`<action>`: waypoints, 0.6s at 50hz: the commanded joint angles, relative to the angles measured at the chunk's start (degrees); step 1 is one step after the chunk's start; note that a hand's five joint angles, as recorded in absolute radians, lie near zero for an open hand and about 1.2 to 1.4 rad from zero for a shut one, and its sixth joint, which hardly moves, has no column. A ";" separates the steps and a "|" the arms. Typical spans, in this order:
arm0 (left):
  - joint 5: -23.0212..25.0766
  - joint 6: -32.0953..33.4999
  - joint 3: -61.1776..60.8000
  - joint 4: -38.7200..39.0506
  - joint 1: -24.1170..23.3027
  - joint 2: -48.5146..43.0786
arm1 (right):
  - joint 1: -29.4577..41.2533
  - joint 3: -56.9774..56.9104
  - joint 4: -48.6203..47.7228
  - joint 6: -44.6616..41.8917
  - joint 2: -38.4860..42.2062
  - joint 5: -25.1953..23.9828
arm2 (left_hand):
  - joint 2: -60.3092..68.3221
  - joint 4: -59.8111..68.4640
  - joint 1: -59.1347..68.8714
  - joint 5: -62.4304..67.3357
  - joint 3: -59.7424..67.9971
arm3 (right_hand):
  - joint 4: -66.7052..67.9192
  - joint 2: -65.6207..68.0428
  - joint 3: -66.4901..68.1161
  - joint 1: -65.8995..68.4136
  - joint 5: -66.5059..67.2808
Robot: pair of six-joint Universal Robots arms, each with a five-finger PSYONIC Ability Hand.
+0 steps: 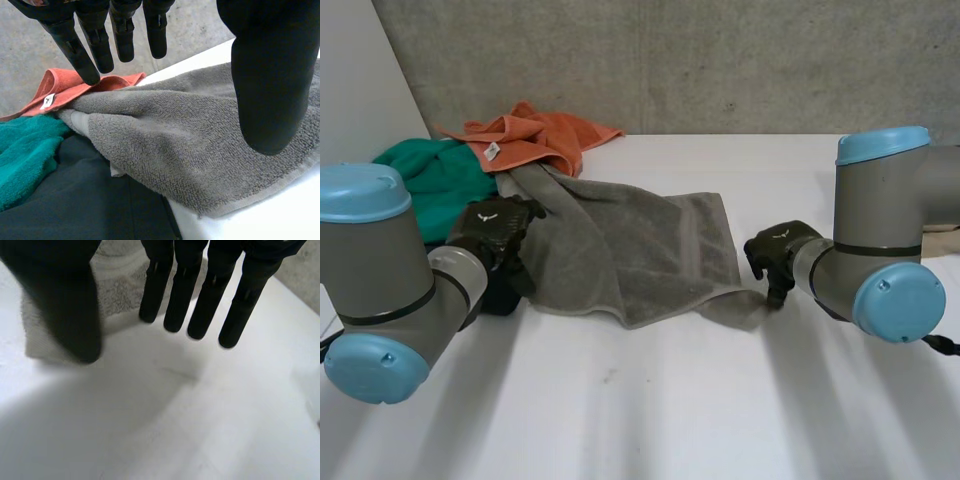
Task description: Fold the laundry.
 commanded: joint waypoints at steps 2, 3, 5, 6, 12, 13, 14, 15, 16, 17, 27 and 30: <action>-0.14 0.53 -0.10 0.07 -0.21 0.04 | 0.90 0.93 1.23 9.89 -2.87 1.13 | -0.87 -1.00 -1.57 0.02 -0.90 | -9.05 -7.87 -8.94 -7.86 -8.53; -0.05 0.53 -0.10 0.07 -0.12 0.22 | 1.07 1.37 1.49 11.64 -3.49 0.96 | -0.71 -0.83 -1.40 0.18 -0.73 | -9.55 -8.38 -9.44 -8.37 -9.03; -0.05 0.53 -0.10 0.16 -0.12 0.22 | 1.16 1.99 1.67 13.23 -3.93 0.61 | -0.71 -0.83 -1.40 0.18 -0.73 | -9.89 -8.72 -9.78 -8.71 -9.37; -0.05 0.53 -0.10 0.16 -0.12 0.22 | 1.34 2.34 1.67 13.85 -4.11 0.43 | -0.71 -0.83 -1.40 0.18 -0.73 | -10.73 -9.55 -10.62 -9.55 -10.21; 0.03 0.53 -0.10 0.16 -0.12 0.22 | 2.31 3.22 0.88 16.23 -2.79 -0.71 | -0.71 -0.83 -1.40 0.18 -0.73 | -12.08 -10.91 -11.97 -10.90 -11.56; 0.03 0.53 -0.10 0.16 -0.12 0.22 | 2.31 3.05 0.71 16.40 -2.27 -0.71 | -0.71 -0.83 -1.40 0.18 -0.73 | -12.08 -10.91 -11.97 -10.90 -11.56; 0.03 0.53 -0.19 0.16 -0.12 0.22 | 2.39 2.35 0.09 17.19 -1.22 -0.71 | -0.71 -0.83 -1.40 0.18 -0.73 | -12.08 -10.91 -11.97 -10.90 -11.56; 0.03 0.53 -0.19 0.16 -0.12 0.22 | 2.48 1.82 -0.17 17.63 -0.60 -0.71 | -0.71 -0.83 -1.40 0.18 -0.73 | -12.08 -10.91 -11.97 -10.90 -11.56; 0.03 0.53 -0.19 0.16 -0.12 0.22 | 2.57 1.29 -0.26 18.16 0.02 -0.63 | -0.87 -1.00 -1.56 0.02 -0.90 | -12.08 -10.91 -11.97 -10.90 -11.56; 0.03 0.53 -0.19 0.07 -0.12 0.22 | 2.66 0.68 -0.26 18.77 0.72 -0.63 | -0.71 -0.83 -1.40 0.18 -0.73 | -12.08 -10.91 -11.97 -10.90 -11.56; 0.03 0.53 -0.36 0.16 0.32 -0.13 | 4.41 -5.48 2.37 25.72 4.78 -1.06 | -2.22 -2.34 -2.91 -1.33 -2.24 | 38.74 39.92 38.85 39.92 39.26; 0.30 0.62 -0.10 0.07 0.32 -0.83 | 4.94 -5.30 2.55 25.46 -0.03 -1.33 | -3.73 -3.85 -4.42 -2.84 -3.75 | 38.74 39.92 38.85 39.92 39.26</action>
